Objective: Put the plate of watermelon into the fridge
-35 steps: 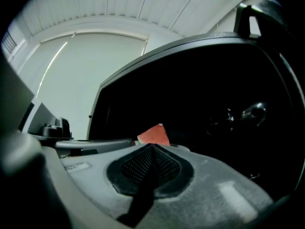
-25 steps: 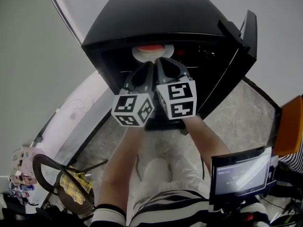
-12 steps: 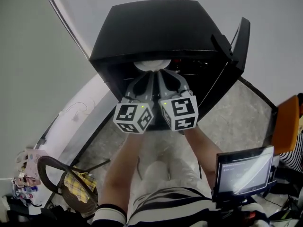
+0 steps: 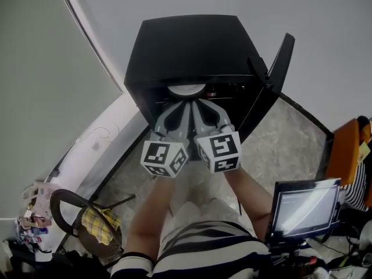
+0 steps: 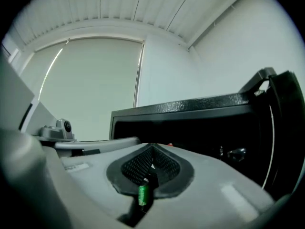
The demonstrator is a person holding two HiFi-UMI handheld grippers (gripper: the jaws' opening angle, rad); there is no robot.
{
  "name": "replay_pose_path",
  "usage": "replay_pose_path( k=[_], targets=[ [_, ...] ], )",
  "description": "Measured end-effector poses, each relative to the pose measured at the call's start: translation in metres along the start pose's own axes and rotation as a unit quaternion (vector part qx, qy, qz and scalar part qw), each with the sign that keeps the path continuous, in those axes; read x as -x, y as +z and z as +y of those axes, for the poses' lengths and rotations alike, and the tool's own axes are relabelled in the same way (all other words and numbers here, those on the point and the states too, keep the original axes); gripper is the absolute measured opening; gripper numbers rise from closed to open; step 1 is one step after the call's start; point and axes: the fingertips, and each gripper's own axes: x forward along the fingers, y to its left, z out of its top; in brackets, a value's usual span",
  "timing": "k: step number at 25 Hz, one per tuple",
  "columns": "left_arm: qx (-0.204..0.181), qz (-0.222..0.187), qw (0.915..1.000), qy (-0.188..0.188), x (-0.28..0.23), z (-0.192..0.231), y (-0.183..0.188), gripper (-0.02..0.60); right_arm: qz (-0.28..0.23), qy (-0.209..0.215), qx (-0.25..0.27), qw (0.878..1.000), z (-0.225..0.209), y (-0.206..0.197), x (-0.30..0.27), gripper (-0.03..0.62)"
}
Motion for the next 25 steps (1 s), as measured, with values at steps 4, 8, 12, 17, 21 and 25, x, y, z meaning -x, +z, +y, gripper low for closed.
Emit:
replay_pose_path(
  k=[4,8,12,17,21,25],
  targets=[
    [0.008,0.005,0.9999,0.005,0.010,-0.011,0.014,0.002,0.001,0.006,-0.004,1.000,0.007,0.015,0.013,0.000],
    [0.024,0.016,0.9996,0.002,0.018,-0.022,0.021,0.002,0.006,0.014,-0.008,1.000,0.013,0.025,0.028,0.000],
    [0.039,0.013,0.9991,0.004,0.028,-0.030,0.035,0.002,0.009,0.030,-0.033,0.999,0.017,0.037,0.042,0.000],
    [0.038,0.025,0.9990,-0.005,0.038,-0.046,0.045,0.002,0.008,0.030,-0.038,0.999,0.011,0.049,0.062,0.000],
    [0.046,0.033,0.9984,-0.004,0.047,-0.052,0.045,0.002,0.010,0.032,-0.049,0.998,0.009,0.054,0.079,0.000],
    [0.054,0.039,0.9977,-0.014,0.054,-0.061,0.043,0.002,0.011,0.036,-0.065,0.997,0.009,0.056,0.092,0.000]
  ],
)
